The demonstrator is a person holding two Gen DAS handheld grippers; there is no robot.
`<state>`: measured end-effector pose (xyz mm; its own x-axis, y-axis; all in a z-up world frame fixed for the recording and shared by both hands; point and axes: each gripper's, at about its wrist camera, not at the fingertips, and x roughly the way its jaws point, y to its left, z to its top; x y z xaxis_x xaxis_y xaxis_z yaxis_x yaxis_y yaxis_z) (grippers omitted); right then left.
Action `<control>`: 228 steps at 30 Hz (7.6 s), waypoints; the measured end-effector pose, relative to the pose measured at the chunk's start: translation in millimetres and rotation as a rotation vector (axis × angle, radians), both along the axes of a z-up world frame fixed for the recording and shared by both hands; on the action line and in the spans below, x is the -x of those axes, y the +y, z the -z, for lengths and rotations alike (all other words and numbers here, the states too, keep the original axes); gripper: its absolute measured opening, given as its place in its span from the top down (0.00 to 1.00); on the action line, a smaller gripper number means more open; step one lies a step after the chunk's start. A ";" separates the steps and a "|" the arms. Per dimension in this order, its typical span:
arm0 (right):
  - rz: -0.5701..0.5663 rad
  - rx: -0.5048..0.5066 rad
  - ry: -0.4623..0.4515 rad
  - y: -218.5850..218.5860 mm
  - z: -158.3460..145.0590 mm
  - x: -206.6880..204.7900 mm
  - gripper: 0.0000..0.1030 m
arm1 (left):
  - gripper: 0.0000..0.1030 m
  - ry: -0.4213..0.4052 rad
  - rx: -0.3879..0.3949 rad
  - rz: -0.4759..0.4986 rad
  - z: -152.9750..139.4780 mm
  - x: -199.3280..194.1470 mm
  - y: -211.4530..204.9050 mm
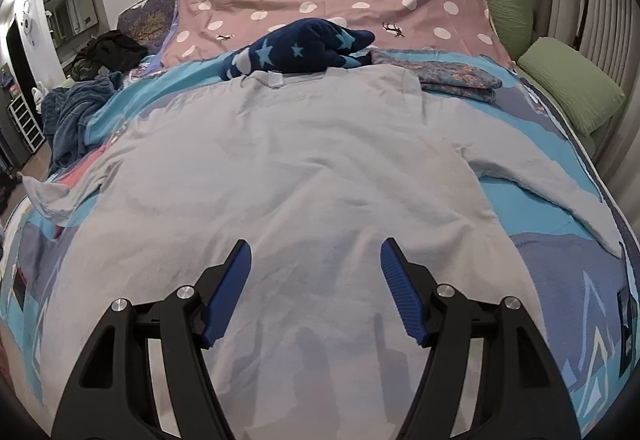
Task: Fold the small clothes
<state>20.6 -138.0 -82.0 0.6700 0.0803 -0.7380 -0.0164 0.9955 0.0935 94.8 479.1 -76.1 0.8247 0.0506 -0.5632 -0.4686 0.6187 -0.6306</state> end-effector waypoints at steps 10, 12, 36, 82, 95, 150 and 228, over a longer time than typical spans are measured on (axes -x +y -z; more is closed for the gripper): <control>0.036 -0.033 -0.019 -15.6 -1.3 5.8 0.33 | 0.98 -0.163 -0.163 0.564 -93.9 -92.9 -218.4; 0.061 -0.044 -0.016 -24.4 -0.4 6.4 0.33 | 0.98 -0.182 -0.171 0.697 -96.0 -101.1 -276.4; -0.196 -0.355 0.233 -19.4 14.4 -136.7 0.32 | 0.45 0.110 -0.568 1.054 15.1 -66.8 -430.1; -0.091 -0.331 0.198 -137.0 7.3 -179.0 0.81 | 0.73 0.015 -0.497 1.318 8.4 -83.2 -571.8; -0.210 -0.149 0.260 -79.8 2.5 -155.6 0.71 | 0.47 0.150 -0.567 0.716 3.0 -28.7 -337.3; -0.668 -0.063 0.355 304.6 1.5 -324.3 0.99 | 0.96 0.073 -0.116 0.680 65.1 -69.7 -238.0; 0.995 -0.897 -0.089 -470.9 137.5 29.6 0.53 | 0.71 0.187 -0.483 0.904 23.1 -121.2 -480.7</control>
<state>-9.0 -608.9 -219.4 0.7685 -0.0355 -0.6389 0.6334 0.1837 0.7517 215.9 -1.6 -99.1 0.5689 -0.2887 -0.7701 0.2309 0.9548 -0.1874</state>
